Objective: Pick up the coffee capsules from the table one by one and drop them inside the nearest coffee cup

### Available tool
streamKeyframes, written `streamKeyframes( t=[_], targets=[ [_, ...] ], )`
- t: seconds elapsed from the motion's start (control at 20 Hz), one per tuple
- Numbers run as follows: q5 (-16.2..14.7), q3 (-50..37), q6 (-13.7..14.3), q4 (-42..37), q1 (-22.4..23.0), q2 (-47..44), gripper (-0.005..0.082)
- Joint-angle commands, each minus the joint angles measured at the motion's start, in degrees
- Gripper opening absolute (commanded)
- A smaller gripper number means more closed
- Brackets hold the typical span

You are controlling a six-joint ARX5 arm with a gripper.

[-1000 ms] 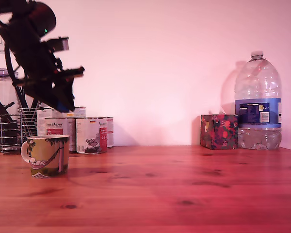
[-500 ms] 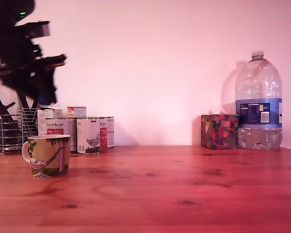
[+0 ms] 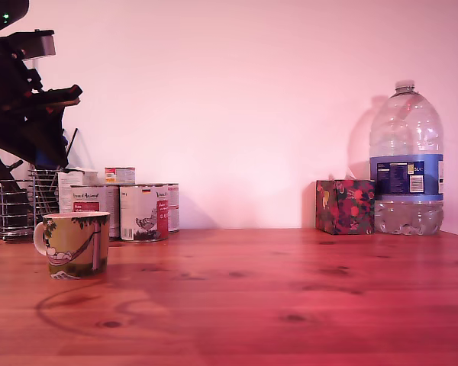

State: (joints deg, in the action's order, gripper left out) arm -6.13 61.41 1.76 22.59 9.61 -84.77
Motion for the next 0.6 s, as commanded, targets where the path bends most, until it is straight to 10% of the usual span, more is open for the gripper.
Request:
streamKeyframes(
  t=[0.0,0.55],
  targets=[
    [0.17,-0.81,0.15,-0.52,0.04,0.04,0.0196],
    [0.13,8.22,0.48,6.80,1.70,-7.54,0.0196]
  ],
)
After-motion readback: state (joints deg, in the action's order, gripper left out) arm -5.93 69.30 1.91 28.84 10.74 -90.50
